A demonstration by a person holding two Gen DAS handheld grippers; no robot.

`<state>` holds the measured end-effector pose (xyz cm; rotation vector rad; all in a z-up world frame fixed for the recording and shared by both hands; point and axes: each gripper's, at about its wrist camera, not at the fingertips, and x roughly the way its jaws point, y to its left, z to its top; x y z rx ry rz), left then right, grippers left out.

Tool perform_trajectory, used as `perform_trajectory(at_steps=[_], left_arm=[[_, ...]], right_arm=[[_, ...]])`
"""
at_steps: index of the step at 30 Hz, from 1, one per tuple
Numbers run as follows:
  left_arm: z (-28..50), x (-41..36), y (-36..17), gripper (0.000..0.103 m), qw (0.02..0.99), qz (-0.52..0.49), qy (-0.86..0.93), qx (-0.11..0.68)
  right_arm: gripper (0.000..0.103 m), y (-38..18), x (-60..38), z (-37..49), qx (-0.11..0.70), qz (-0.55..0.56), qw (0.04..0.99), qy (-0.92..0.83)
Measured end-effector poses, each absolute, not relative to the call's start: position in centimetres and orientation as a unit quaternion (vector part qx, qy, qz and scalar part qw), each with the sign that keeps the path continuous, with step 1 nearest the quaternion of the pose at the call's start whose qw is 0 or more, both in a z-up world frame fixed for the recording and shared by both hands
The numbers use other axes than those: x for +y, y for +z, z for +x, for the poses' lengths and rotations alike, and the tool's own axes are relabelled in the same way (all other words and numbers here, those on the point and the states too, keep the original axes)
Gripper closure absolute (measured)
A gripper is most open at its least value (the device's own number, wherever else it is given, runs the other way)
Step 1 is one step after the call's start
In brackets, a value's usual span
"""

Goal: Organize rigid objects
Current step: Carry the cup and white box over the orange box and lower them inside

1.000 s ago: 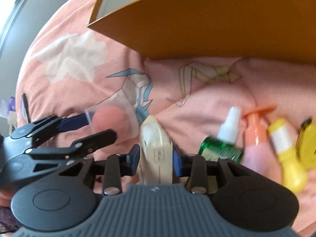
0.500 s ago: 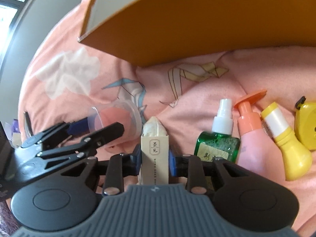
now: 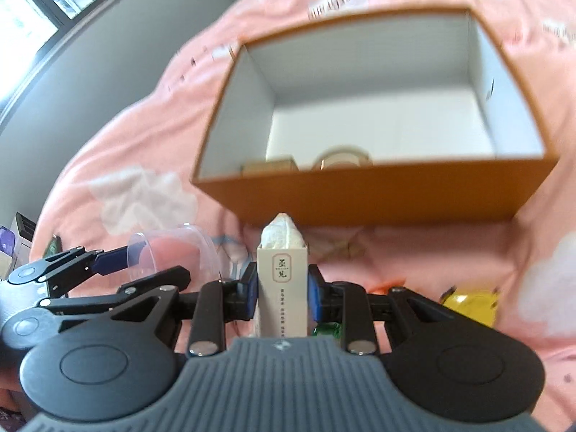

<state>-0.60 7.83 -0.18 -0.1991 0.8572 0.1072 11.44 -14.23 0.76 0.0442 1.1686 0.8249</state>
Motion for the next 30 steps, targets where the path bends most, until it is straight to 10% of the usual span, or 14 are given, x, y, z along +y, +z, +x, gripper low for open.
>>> perform_trajectory(at_steps=[20,30], left_arm=[[8.9,9.2,6.8,0.035,0.924,-0.066,-0.032,0.375],[17.3,9.7,2.2,0.035,0.882,-0.001,-0.029,0.471]], right_arm=[[0.077,9.5,-16.4,17.2,0.447,0.065,0.804,0.387],[0.077,7.3,-14.9,24.2,0.456,0.116,0.814,0.341]])
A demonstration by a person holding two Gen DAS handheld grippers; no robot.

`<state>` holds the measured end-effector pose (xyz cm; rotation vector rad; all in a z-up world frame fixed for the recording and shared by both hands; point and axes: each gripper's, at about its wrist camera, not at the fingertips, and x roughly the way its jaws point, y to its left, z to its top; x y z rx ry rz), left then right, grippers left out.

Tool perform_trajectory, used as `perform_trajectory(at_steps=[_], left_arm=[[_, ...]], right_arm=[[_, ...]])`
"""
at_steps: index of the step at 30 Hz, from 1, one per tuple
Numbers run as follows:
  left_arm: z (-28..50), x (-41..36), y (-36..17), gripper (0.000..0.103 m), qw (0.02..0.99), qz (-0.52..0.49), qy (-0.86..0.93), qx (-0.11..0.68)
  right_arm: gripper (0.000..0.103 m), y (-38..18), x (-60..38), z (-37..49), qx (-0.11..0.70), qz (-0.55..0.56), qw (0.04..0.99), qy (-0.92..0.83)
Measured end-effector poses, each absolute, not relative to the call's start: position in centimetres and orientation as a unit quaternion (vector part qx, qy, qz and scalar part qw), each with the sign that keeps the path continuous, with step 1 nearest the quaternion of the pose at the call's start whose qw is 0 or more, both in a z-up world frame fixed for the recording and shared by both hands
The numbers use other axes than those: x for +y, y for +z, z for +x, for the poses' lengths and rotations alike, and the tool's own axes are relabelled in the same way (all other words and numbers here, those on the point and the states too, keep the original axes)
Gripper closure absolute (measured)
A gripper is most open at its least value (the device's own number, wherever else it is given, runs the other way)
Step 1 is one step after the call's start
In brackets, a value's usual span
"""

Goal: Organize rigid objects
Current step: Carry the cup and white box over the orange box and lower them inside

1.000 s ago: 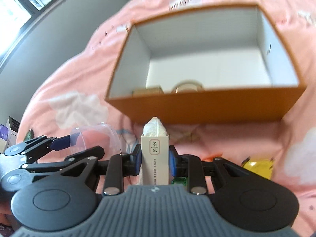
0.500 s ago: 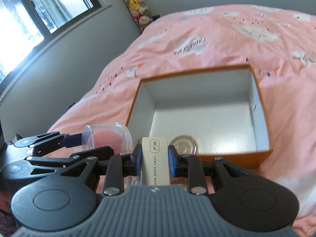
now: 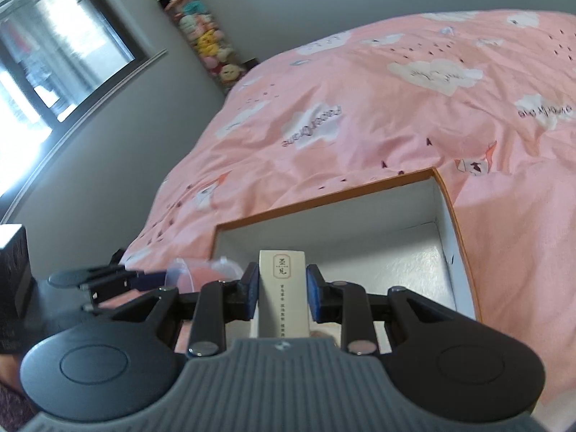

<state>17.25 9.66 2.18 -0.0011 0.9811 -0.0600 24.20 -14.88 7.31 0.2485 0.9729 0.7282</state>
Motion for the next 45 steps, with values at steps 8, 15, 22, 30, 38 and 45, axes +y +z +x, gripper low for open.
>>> perform_trajectory(at_steps=[8,15,22,30,38,45], left_arm=[[21.6,7.4,-2.7,0.035,0.818,0.094,-0.003,0.567],[23.5,7.0,-6.2,0.034,0.766,0.144,0.003,0.626],[23.9,7.0,-7.5,0.034,0.751,0.172,0.01,0.637],[23.8,6.9,-7.0,0.027,0.759,0.18,0.0,0.625],[21.9,9.0,-1.4,0.031,0.839,0.091,-0.004,0.537],[19.7,13.0,1.6,0.033,0.883,0.014,0.087,0.46]], right_arm=[[0.077,0.9,-12.0,28.1,0.499,0.126,0.798,0.314],[0.077,-2.4,-10.6,30.0,0.517,0.13,0.792,0.297],[0.076,-3.6,-9.0,30.3,0.524,0.117,0.785,0.307],[0.076,-4.5,-8.6,30.5,0.533,0.116,0.783,0.298],[0.076,-4.8,-8.3,30.6,0.538,0.123,0.779,0.298],[0.076,-4.6,-6.3,30.2,0.537,0.106,0.771,0.326]])
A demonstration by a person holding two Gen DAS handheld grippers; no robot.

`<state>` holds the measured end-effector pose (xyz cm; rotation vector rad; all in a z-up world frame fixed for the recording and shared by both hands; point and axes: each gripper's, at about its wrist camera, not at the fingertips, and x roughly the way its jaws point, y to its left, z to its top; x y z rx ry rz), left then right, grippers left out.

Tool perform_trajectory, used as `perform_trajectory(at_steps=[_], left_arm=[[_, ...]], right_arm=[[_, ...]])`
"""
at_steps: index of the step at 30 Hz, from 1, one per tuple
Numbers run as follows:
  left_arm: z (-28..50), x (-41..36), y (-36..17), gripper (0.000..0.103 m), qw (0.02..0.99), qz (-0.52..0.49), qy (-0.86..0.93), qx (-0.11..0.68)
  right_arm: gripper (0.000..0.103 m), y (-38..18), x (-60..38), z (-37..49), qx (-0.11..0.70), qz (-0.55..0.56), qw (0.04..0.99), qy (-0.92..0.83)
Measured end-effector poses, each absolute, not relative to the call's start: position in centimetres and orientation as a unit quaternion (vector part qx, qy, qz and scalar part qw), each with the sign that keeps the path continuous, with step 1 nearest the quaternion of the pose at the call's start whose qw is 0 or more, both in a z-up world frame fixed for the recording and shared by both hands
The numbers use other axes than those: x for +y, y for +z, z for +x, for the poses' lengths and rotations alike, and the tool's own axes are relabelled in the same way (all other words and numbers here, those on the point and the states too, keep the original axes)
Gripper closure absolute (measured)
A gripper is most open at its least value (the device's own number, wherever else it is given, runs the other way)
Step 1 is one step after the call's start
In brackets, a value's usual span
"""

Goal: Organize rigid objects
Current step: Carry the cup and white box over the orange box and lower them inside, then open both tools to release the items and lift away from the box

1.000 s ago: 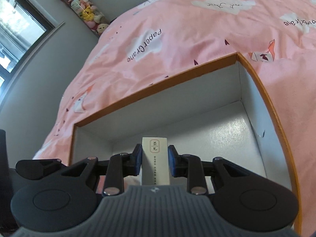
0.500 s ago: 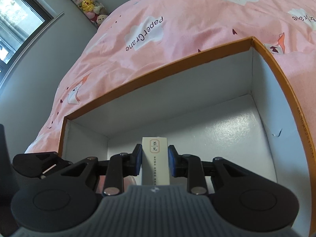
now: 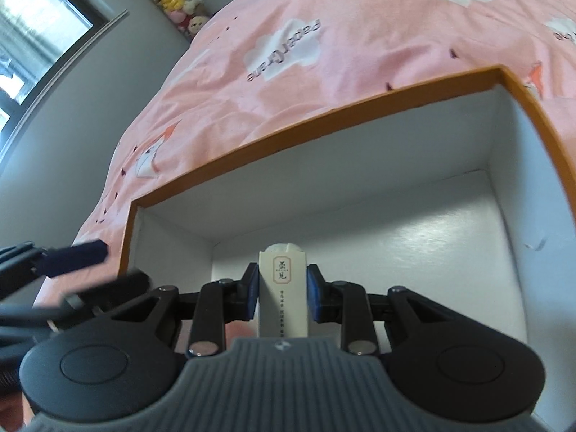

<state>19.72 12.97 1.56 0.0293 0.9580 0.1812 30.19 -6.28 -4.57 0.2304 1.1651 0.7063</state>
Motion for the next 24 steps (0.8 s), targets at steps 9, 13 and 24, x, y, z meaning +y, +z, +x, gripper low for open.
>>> perform_trajectory(at_steps=[9,13,24], left_arm=[[17.8,15.6,-0.8,0.055,0.866,-0.056,0.118,0.483],[17.3,15.6,-1.5,0.059,0.863,-0.072,0.11,0.488],[17.0,15.6,-1.8,0.065,0.863,-0.088,0.104,0.486]], right_arm=[[0.076,-6.0,-3.9,30.3,0.569,0.07,0.749,0.332],[0.074,-6.1,-4.0,30.6,0.572,0.063,0.75,0.327],[0.064,-7.5,-4.4,31.4,0.601,0.04,0.749,0.276]])
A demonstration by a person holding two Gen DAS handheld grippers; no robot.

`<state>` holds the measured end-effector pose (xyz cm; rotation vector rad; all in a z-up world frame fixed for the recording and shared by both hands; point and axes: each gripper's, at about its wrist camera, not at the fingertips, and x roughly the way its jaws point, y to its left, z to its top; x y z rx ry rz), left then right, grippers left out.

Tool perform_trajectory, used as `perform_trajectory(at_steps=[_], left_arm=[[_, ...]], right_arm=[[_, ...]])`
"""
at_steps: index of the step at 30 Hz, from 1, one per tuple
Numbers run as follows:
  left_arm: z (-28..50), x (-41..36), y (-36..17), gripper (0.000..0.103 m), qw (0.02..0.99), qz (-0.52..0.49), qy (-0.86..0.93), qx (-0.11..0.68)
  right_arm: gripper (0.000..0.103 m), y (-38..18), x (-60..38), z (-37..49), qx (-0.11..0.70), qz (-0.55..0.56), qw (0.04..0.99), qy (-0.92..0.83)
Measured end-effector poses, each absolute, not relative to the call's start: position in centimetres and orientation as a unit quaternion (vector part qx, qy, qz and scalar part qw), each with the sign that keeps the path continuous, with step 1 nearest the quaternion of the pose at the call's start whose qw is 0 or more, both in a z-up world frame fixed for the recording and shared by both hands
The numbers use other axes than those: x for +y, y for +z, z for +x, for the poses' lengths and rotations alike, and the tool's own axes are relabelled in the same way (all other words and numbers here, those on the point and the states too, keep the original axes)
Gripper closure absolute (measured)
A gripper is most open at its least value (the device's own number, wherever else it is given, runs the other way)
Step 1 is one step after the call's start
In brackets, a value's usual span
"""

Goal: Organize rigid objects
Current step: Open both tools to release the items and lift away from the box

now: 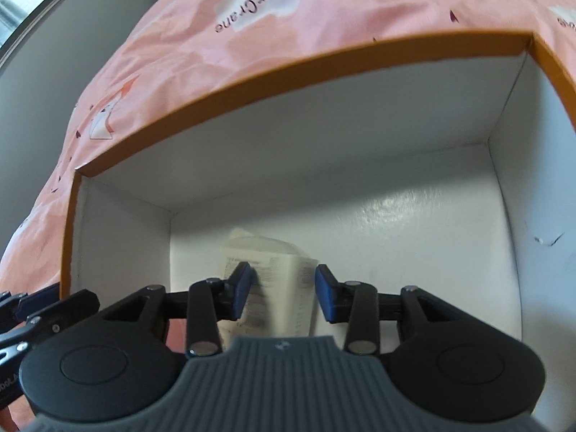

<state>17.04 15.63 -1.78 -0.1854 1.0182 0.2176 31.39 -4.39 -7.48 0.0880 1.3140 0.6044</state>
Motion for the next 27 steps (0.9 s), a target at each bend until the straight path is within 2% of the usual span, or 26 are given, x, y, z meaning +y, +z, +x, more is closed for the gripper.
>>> perform_trajectory(at_steps=[4,8,11,20,27], left_arm=[[17.0,15.5,-1.9,0.066,0.863,-0.088,0.101,0.486],[17.2,15.2,-1.9,0.072,0.863,-0.085,0.097,0.488],[17.3,15.1,-1.8,0.072,0.864,-0.081,0.097,0.487],[17.4,15.0,-1.8,0.072,0.863,-0.08,0.098,0.489],[16.9,14.7,-0.9,0.072,0.872,-0.052,0.097,0.477]], right_arm=[[0.063,-7.8,-4.6,31.2,0.612,0.041,0.743,0.268],[0.061,-8.0,-4.7,30.8,0.617,0.042,0.734,0.279],[0.065,-7.9,-4.4,30.7,0.612,0.032,0.737,0.285],[0.069,-6.7,-1.3,29.2,0.55,-0.107,0.749,0.354],[0.07,-6.2,-1.5,28.9,0.542,-0.114,0.75,0.362]])
